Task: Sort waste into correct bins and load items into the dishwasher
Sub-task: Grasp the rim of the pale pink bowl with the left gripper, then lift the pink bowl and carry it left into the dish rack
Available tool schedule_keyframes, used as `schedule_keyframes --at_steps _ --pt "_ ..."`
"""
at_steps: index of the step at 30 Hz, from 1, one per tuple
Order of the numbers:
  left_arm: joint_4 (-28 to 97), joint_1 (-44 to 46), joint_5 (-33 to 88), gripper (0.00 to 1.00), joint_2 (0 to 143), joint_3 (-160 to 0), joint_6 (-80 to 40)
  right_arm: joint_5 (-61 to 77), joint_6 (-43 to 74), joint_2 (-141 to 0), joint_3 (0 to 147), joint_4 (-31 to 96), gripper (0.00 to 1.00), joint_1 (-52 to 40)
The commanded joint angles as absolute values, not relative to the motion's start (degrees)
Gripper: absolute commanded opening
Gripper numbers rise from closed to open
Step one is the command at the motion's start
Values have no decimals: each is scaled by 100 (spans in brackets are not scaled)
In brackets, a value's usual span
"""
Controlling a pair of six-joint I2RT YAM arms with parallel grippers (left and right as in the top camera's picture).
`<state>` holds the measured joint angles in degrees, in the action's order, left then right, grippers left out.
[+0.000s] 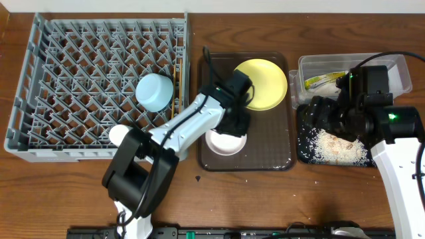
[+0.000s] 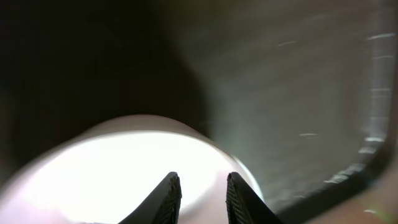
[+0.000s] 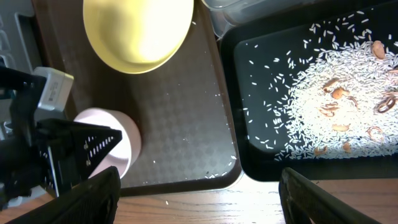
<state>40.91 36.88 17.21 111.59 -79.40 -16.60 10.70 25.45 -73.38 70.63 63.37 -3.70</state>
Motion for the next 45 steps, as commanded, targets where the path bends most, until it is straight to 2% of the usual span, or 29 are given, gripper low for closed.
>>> schedule_keyframes --at_steps 1,8,12,19,23,33,36,38,40,45 --pt "3944 4034 1881 27 11131 -8053 -1949 1100 2611 -7352 7037 6342 80 -344" --pt "4045 4431 1752 27 11024 -8093 -2010 1100 2611 -7352 7037 6364 80 -344" --pt "4886 4154 985 28 10506 -8359 -2025 1098 2611 -7352 7037 6407 80 -344" --pt "5343 3505 401 39 9666 -8368 -1938 1100 2611 -7352 7037 6392 80 -344" --pt "5306 3192 360 47 9850 -8071 -1782 1100 2611 -7352 7037 6390 80 -344" --pt "4893 3146 1031 47 11006 -7881 -1527 1100 2611 -7352 7037 6372 80 -344" --pt "4788 3142 1031 46 11277 -7881 -1527 1100 2611 -7352 7037 6370 80 -344" --pt "4718 3142 1057 39 11384 -7881 -1527 1100 2611 -7352 7037 6366 80 -344" --pt "4606 3146 1293 27 11515 -7881 -1525 1100 2611 -7352 7037 6364 80 -344" --pt "4368 3157 1592 15 11681 -7881 -1505 1100 2611 -7352 7037 6366 80 -344"
